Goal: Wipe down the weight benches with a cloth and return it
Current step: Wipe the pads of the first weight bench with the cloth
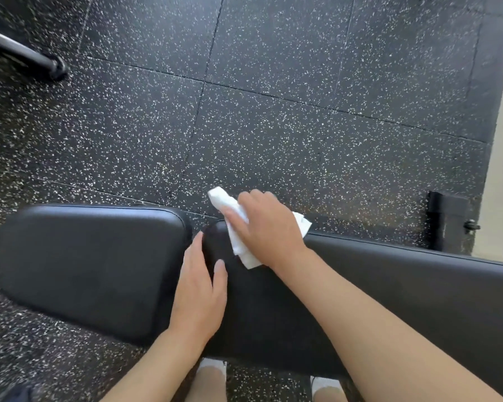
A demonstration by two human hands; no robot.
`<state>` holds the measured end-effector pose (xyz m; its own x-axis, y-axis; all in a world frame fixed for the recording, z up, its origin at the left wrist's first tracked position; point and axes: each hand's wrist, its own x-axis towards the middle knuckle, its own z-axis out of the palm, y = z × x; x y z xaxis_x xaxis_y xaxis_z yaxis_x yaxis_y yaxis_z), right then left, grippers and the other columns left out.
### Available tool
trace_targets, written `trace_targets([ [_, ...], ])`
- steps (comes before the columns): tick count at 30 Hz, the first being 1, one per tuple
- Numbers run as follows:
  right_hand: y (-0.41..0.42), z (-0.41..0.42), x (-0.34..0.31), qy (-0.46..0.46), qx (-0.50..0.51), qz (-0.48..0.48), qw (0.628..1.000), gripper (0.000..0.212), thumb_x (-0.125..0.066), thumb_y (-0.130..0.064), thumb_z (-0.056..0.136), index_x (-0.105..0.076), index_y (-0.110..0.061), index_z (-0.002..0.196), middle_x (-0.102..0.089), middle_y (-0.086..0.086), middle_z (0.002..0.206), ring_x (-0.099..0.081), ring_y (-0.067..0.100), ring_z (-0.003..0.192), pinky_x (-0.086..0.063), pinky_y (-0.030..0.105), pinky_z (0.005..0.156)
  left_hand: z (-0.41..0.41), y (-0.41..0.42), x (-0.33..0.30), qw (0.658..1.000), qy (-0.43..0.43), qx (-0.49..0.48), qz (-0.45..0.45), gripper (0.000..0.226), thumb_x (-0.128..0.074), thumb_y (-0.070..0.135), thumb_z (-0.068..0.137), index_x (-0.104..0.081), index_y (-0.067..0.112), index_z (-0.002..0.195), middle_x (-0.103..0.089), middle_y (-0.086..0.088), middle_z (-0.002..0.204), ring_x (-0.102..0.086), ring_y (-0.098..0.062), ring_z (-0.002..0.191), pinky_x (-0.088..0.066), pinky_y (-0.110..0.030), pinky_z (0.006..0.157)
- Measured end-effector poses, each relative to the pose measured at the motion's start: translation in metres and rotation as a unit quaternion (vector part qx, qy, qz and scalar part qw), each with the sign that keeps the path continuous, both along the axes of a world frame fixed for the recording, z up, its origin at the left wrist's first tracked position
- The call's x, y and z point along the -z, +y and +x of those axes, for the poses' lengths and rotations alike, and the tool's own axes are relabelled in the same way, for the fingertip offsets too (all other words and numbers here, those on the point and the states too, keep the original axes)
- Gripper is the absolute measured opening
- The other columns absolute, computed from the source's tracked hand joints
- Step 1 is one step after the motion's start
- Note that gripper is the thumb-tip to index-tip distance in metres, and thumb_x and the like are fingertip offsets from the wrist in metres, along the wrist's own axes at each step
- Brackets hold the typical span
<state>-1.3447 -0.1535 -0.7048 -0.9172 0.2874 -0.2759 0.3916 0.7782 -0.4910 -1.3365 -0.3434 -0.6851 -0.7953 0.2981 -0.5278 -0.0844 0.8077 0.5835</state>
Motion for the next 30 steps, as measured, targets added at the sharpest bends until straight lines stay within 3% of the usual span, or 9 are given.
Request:
trace_targets([
  [3,0.051,0.060,0.001,0.008,0.022,0.032,0.999,0.037,-0.044,-0.052,0.105,-0.047,-0.022,0.084,-0.051,-0.001,0.084,-0.047,0.024,0.081,-0.042,0.041,0.068,-0.003,0.018,-0.005,0.989,0.095,0.107,-0.025,0.063,-0.051,0.025,0.103,-0.028,0.015,0.161,-0.030,-0.004,0.165,-0.026,-0.019,0.154,-0.022,-0.037,0.127],
  [5,0.089,0.100,0.001,0.002,0.051,0.059,0.997,0.037,-0.049,-0.049,0.103,-0.051,-0.018,0.083,-0.051,-0.001,0.082,-0.047,0.024,0.079,-0.040,0.041,0.068,-0.010,0.042,-0.005,0.972,0.153,0.171,-0.052,0.052,-0.047,0.024,0.103,-0.045,0.012,0.153,-0.041,-0.009,0.158,-0.034,-0.029,0.149,-0.026,-0.050,0.126],
  [7,0.124,0.138,0.000,-0.002,0.087,0.081,0.993,0.036,-0.054,-0.045,0.101,-0.052,-0.015,0.080,-0.050,0.000,0.080,-0.046,0.025,0.078,-0.039,0.041,0.067,-0.014,0.075,-0.004,0.949,0.184,0.239,-0.092,0.044,-0.045,0.026,0.099,-0.062,0.013,0.138,-0.059,-0.003,0.143,-0.049,-0.028,0.139,-0.029,-0.059,0.121],
  [11,0.177,0.201,-0.003,0.008,0.183,0.100,0.978,0.040,-0.053,-0.045,0.100,-0.053,-0.011,0.078,-0.051,0.004,0.077,-0.045,0.028,0.075,-0.042,0.047,0.070,0.008,0.155,0.000,0.907,0.147,0.386,-0.086,0.034,-0.040,0.027,0.106,-0.070,0.019,0.120,-0.072,0.005,0.115,-0.066,-0.022,0.110,-0.039,-0.043,0.106],
  [15,0.192,0.248,-0.004,0.059,0.186,0.158,0.968,0.035,-0.055,-0.042,0.096,-0.057,-0.010,0.082,-0.053,0.006,0.082,-0.043,0.028,0.074,-0.039,0.045,0.065,0.058,0.231,0.004,0.877,0.103,0.466,-0.059,0.030,-0.040,0.032,0.106,-0.066,0.017,0.109,-0.069,0.002,0.099,-0.064,-0.025,0.093,-0.048,-0.044,0.087],
  [20,0.181,0.323,-0.002,0.085,0.220,0.199,0.951,0.026,-0.065,-0.039,0.093,-0.062,-0.013,0.089,-0.056,0.002,0.086,-0.043,0.025,0.075,-0.031,0.037,0.066,0.121,0.296,0.005,0.861,0.096,0.499,-0.007,0.030,-0.044,0.032,0.106,-0.063,0.019,0.125,-0.069,0.002,0.114,-0.064,-0.025,0.103,-0.050,-0.045,0.088],
  [24,0.160,0.394,-0.003,0.075,0.263,0.191,0.943,0.024,-0.066,-0.038,0.092,-0.065,-0.014,0.093,-0.059,0.002,0.091,-0.043,0.024,0.074,-0.034,0.038,0.065,0.164,0.335,0.006,0.821,0.122,0.557,0.010,0.047,-0.045,0.035,0.102,-0.054,0.013,0.142,-0.066,-0.002,0.131,-0.065,-0.029,0.112,-0.053,-0.045,0.091],
  [30,0.150,0.441,0.003,0.069,0.387,0.192,0.899,0.026,-0.067,-0.037,0.090,-0.067,-0.011,0.095,-0.059,0.002,0.088,-0.045,0.024,0.072,-0.040,0.041,0.064,0.183,0.343,0.018,0.810,0.202,0.550,-0.019,0.050,-0.037,0.043,0.098,-0.051,0.021,0.141,-0.067,0.002,0.126,-0.065,-0.025,0.108,-0.052,-0.040,0.081],
])
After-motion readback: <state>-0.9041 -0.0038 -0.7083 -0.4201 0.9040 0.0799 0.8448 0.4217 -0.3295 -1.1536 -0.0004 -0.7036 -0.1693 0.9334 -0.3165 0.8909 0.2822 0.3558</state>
